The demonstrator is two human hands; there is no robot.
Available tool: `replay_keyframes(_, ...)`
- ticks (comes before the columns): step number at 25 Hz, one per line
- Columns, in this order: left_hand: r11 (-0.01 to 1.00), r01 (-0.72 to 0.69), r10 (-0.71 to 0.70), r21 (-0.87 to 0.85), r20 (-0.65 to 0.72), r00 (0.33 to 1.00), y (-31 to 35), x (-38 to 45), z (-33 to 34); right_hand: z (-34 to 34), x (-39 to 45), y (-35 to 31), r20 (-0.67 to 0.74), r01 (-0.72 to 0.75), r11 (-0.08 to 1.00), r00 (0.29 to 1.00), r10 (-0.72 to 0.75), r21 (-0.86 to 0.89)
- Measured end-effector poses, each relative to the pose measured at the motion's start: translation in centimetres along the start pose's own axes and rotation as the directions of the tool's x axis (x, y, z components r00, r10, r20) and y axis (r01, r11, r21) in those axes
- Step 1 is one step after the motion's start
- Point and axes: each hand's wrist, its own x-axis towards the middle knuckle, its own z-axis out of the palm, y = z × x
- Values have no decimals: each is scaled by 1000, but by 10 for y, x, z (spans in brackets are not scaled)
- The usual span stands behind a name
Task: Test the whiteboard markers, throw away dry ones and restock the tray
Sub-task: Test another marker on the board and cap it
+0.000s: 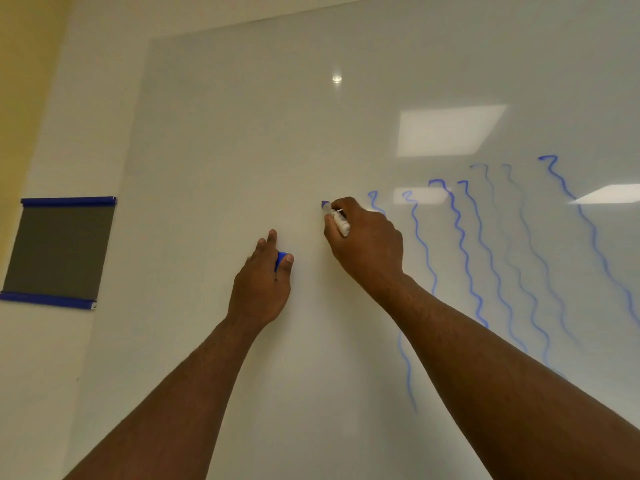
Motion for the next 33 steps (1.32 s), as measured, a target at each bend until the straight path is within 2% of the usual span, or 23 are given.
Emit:
replay_keyframes(3,1000,3,-3,-2,5,1000,-4,1,0,-4,-5,1,-65,-86,996,994,87,25)
replay_keyframes(8,1000,1,-1,17,-2,1000,-2,-1,1,-2,-46,6,9,-39,998,999,39,-44)
replay_keyframes(16,1000,-7,7,1,-2,1000,1,-4,-2,-13,-98,21,6,-182,983,983,182,18)
replay_keyframes(23,1000,-7,7,7,-6,1000,4,-5,-1,-4,-151,30,78,-160,986,983,164,-47)
replay_keyframes(26,1000,-8,8,21,-4,1000,1,-5,0,-6,-168,35,66,-206,978,976,206,2)
replay_keyframes(33,996,-14,14,93,1,1000,-3,-3,5,-9,-216,43,101,-203,979,974,204,-18)
